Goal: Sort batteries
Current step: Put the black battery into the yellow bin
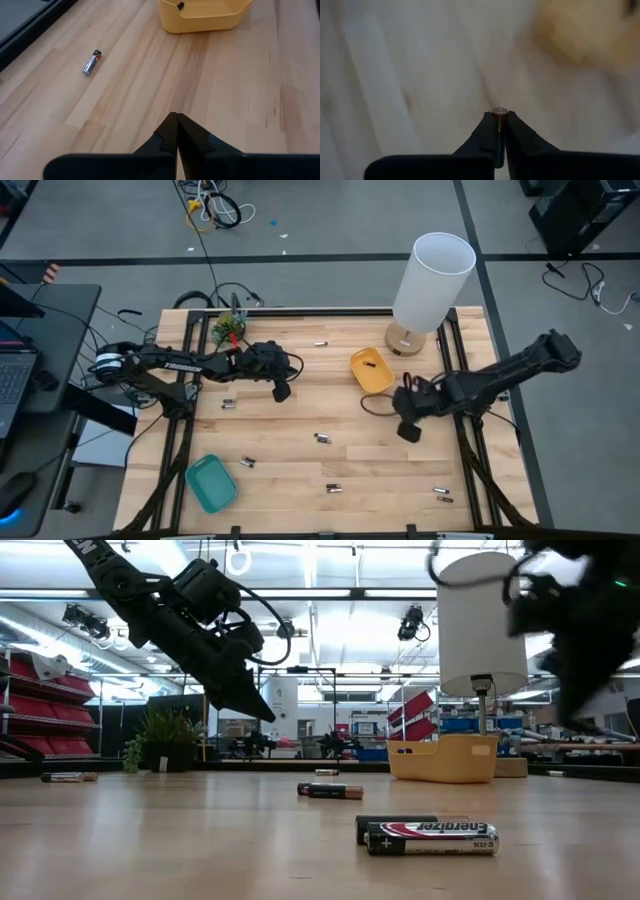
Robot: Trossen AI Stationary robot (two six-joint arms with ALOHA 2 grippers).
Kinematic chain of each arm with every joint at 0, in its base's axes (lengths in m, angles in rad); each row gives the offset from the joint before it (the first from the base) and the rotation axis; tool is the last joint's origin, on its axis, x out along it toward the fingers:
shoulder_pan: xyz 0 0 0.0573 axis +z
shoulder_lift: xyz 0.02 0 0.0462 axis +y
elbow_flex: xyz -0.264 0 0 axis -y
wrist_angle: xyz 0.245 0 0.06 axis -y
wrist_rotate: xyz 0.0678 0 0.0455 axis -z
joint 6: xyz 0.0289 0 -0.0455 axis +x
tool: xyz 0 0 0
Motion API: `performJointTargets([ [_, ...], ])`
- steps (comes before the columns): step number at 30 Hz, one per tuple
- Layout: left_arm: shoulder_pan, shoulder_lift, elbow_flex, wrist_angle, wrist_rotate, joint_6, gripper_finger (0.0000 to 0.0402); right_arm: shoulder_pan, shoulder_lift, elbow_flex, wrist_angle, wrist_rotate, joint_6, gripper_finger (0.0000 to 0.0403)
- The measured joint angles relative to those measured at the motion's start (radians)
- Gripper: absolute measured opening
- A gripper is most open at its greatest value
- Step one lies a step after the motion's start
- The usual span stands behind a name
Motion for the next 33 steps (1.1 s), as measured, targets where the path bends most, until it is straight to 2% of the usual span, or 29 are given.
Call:
performJointTargets([
  [8, -0.037, 0.0, 0.0, 0.0, -0.002, 0.006, 0.0016, -0.154, 0.0, 0.077, 0.108, 0.098, -0.172, 0.0014],
  [16, -0.05, 0.0, 0.0, -0.002, -0.033, 0.03, 0.0016, -0.298, 0.0, 0.078, 0.261, 0.103, -0.27, 0.0014],
  [21, -0.05, 0.0, 0.0, -0.025, -0.042, 0.031, 0.0016, -0.354, 0.0, 0.077, 0.273, 0.103, -0.276, 0.0015],
  [26, -0.05, 0.0, 0.0, -0.028, -0.071, 0.031, 0.0016, -0.393, -0.001, 0.038, 0.376, 0.103, -0.275, 0.0019],
  [33, -0.05, 0.0, 0.0, -0.032, -0.073, 0.031, 0.0016, -0.443, -0.001, 0.017, 0.401, 0.103, -0.266, 0.0062],
])
